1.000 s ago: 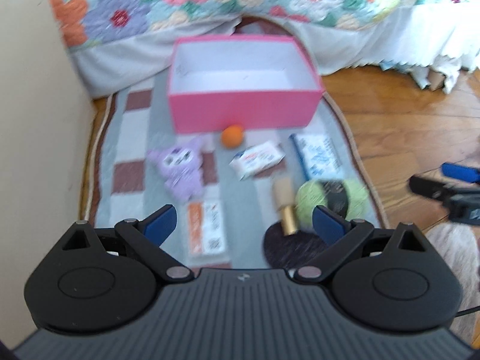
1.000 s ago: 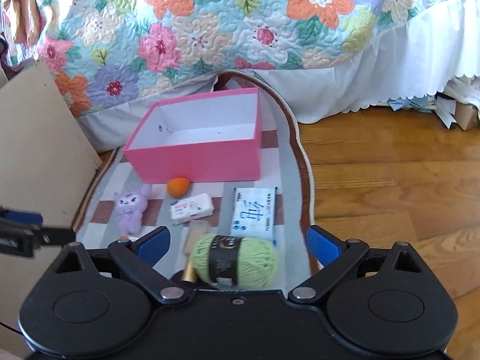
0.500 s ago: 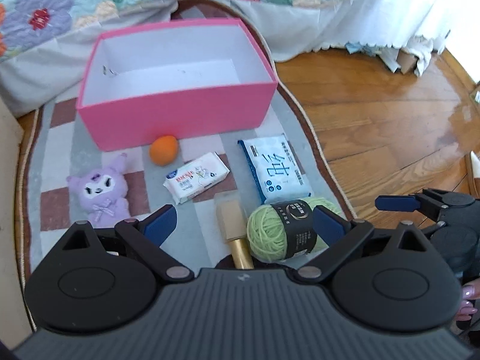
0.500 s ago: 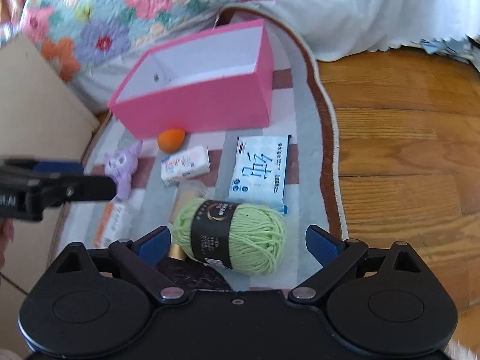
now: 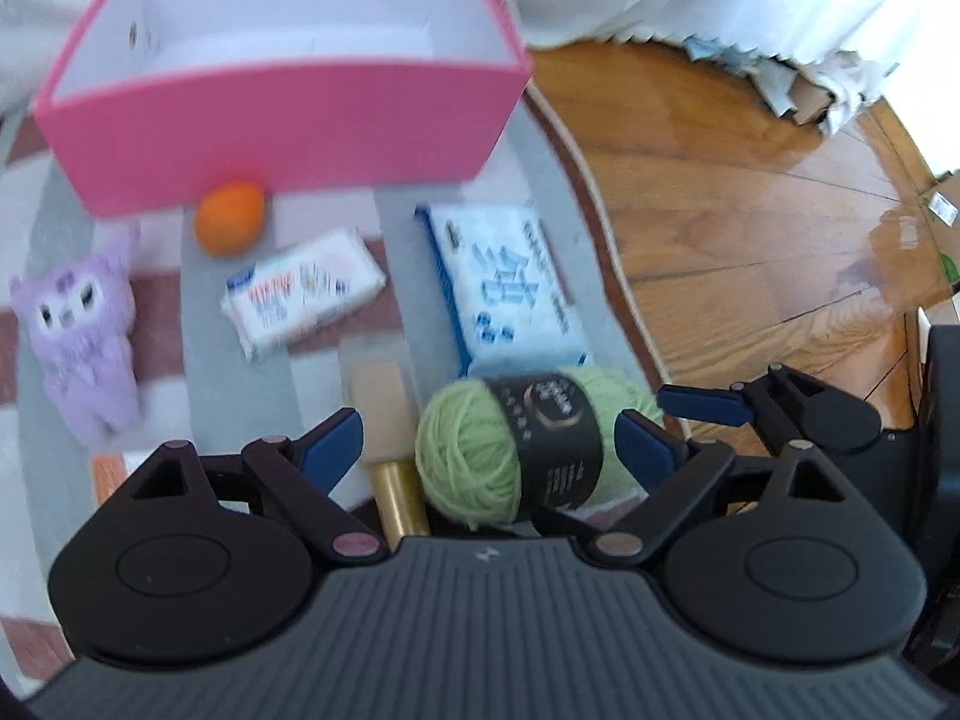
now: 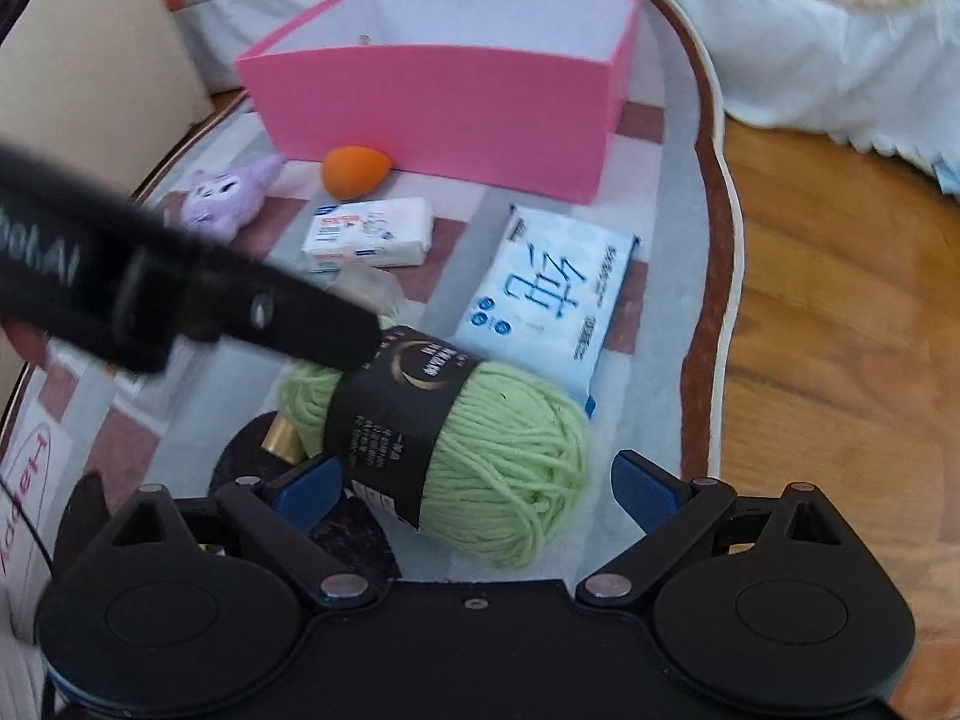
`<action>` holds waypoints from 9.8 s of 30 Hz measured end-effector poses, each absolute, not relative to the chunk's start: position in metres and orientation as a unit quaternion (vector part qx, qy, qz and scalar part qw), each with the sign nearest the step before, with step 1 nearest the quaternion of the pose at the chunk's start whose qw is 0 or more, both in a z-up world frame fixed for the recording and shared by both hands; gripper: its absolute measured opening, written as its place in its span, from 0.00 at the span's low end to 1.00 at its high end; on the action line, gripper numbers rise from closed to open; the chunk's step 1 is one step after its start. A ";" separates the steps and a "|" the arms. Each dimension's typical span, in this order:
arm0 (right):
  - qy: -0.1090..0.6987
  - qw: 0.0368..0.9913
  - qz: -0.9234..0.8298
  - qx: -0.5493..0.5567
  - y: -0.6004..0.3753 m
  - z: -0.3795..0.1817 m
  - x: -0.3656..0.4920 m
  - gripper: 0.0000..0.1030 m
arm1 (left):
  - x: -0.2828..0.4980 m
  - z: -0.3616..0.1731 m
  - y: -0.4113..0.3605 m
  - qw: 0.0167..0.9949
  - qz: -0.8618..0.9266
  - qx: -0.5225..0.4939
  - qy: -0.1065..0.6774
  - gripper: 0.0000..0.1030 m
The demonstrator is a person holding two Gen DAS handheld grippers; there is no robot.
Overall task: Organize objects
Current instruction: 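Move the right gripper to the green yarn ball and close on it, then lift the yarn ball with the right gripper and release it into the pink box, then move the right gripper to the clear packaged item and close on it, then carry the clear package with the right gripper and release it into the pink box, then move the right gripper to the wooden-handled brush and close on it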
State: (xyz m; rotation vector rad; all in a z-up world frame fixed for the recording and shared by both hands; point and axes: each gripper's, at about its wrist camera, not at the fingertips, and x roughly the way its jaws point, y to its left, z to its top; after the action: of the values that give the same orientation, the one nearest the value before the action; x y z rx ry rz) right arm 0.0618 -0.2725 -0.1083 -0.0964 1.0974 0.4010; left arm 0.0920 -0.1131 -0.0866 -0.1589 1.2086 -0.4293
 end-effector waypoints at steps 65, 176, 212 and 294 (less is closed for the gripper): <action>0.340 0.908 0.245 0.022 -0.225 0.020 0.154 0.59 | 0.190 0.021 -0.050 0.894 -0.203 -0.095 0.389 0.55; 0.579 0.779 0.233 -0.057 -0.051 -0.132 0.049 0.72 | 0.042 -0.168 0.067 0.763 -0.074 -0.282 0.576 0.45; 0.350 0.899 0.260 0.026 -0.165 0.049 0.110 0.63 | 0.132 0.052 -0.033 0.876 -0.138 -0.091 0.454 0.45; 0.411 0.870 0.272 -0.004 -0.205 0.054 0.189 0.72 | 0.191 0.039 0.051 0.860 -0.101 -0.103 0.490 0.63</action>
State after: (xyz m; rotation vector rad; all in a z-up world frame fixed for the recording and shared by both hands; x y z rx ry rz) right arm 0.1894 -0.2053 0.0538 -0.0093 0.8589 0.5692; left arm 0.1914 0.0506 0.0387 -0.2168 1.0283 -0.2120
